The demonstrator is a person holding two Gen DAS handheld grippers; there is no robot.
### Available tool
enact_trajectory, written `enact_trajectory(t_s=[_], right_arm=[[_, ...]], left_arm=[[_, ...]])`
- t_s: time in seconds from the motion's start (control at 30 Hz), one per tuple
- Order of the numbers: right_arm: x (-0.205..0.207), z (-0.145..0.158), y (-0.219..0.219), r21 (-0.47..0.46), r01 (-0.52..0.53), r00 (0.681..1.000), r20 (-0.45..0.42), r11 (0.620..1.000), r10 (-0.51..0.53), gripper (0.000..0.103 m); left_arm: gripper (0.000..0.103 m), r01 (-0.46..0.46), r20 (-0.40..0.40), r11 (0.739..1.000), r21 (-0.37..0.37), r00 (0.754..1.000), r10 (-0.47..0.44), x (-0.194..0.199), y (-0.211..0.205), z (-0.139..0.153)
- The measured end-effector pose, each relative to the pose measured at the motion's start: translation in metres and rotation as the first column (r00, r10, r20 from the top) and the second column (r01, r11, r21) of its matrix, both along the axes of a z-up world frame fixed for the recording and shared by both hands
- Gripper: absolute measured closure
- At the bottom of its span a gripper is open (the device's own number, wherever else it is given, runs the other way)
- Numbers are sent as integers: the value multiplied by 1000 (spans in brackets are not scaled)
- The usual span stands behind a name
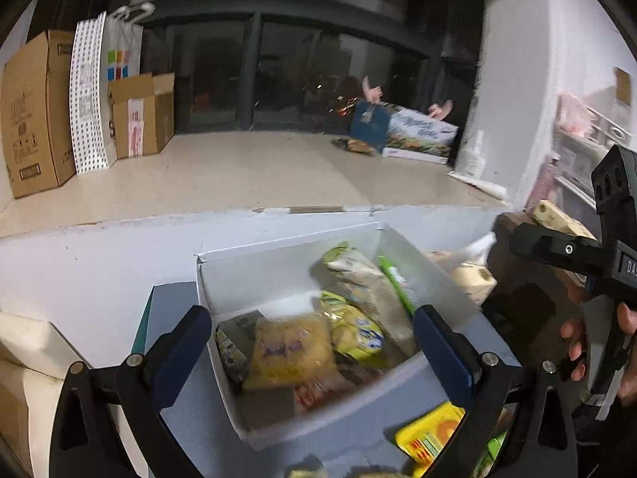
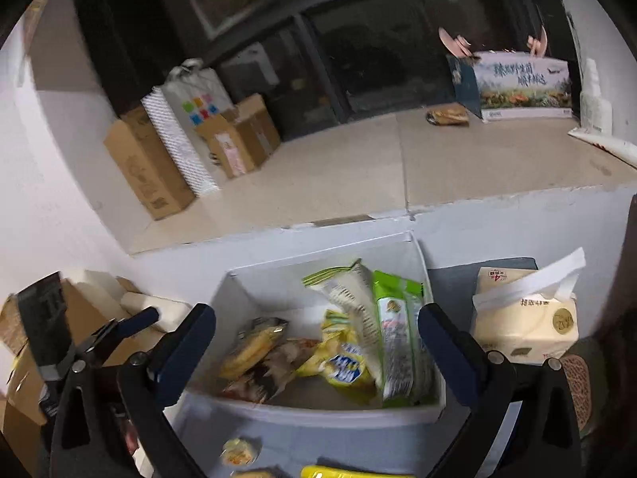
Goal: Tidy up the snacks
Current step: 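Drop the cookie pack and green stick pack into the white box, then grasp the green seaweed bag with the right tool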
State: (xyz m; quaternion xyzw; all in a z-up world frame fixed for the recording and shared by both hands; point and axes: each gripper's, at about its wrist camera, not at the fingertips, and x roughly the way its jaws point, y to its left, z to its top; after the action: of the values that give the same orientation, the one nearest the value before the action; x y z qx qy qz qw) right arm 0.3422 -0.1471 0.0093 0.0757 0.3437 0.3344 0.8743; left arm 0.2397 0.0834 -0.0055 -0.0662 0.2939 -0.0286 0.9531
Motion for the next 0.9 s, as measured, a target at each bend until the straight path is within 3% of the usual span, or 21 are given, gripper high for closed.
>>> enact_trajectory(t_s=[0.17, 0.37, 0.5, 0.77, 0.9], right_arm=[[-66, 1, -37, -7, -29, 996, 85, 1000, 29, 0], [-153, -21, -82, -69, -83, 979, 179, 994, 94, 0], [-202, -48, -116, -99, -8, 981, 190, 995, 27, 0], [-260, -81, -161, -83, 91, 984, 158, 992, -77, 0], [-264, -84, -160, -115, 73, 986, 158, 991, -54, 0]], left_arm=[[0, 76, 89, 997, -12, 993, -74, -62, -25, 4], [0, 182, 97, 983, 6, 978, -182, -135, -68, -18], [0, 231, 84, 973, -22, 970, -229, -177, -91, -39], [0, 214, 39, 975, -56, 976, -212, -210, -106, -56], [0, 197, 45, 978, -66, 980, -194, -220, -104, -56]])
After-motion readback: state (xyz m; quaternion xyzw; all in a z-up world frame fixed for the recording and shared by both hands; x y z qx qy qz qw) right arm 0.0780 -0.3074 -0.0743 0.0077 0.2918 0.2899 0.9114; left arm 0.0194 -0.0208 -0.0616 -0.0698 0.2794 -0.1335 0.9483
